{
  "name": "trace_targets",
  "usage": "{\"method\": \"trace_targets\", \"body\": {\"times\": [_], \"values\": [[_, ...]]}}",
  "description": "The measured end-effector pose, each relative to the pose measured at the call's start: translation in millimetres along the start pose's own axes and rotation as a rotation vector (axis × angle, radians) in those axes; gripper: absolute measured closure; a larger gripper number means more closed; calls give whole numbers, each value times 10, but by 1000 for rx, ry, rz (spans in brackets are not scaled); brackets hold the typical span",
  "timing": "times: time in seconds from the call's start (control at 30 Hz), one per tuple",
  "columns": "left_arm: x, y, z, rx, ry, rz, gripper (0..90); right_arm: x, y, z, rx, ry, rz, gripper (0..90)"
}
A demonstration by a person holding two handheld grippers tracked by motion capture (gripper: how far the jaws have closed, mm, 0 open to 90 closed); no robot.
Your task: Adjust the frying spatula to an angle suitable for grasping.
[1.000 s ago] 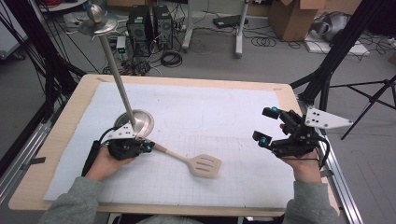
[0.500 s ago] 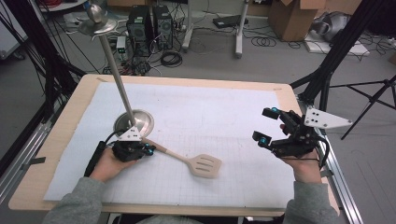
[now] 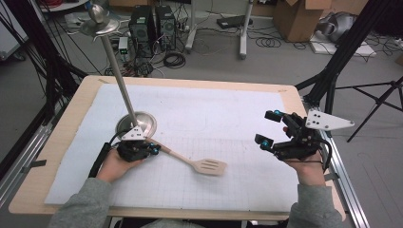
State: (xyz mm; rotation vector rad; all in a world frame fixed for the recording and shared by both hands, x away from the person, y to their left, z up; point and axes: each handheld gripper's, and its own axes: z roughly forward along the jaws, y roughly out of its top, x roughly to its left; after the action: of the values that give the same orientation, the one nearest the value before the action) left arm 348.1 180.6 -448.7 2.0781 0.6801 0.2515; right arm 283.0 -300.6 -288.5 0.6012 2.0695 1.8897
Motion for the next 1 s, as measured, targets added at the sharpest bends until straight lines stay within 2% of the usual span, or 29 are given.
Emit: {"method": "trace_targets", "body": {"times": [0.13, 0.3, 0.43, 0.6, 0.67, 0.7, 0.83, 1.0], "values": [[7, 15, 22, -1, 9, 0, 897, -13, -1, 19, -1, 6, 2, 108], [50, 28, 36, -3, -13, -23, 898, -21, -4, 65, 5, 22, 3, 108], [74, 52, 60, -3, -24, -10, 898, -20, -7, 85, 13, 23, 9, 108], [81, 91, 116, -5, -7, -12, 898, -20, -2, 78, 7, 24, 7, 108], [82, 105, 139, -4, 5, 0, 898, -19, -1, 66, 6, 24, 11, 108], [94, 113, 151, 0, 9, -14, 898, -23, -1, 65, 2, 23, 6, 108], [94, 140, 184, 6, 21, -13, 898, -22, 0, 60, 0, 24, 5, 108], [128, 191, 256, 5, 15, -24, 898, -27, -2, 64, 3, 26, 10, 108]]}}
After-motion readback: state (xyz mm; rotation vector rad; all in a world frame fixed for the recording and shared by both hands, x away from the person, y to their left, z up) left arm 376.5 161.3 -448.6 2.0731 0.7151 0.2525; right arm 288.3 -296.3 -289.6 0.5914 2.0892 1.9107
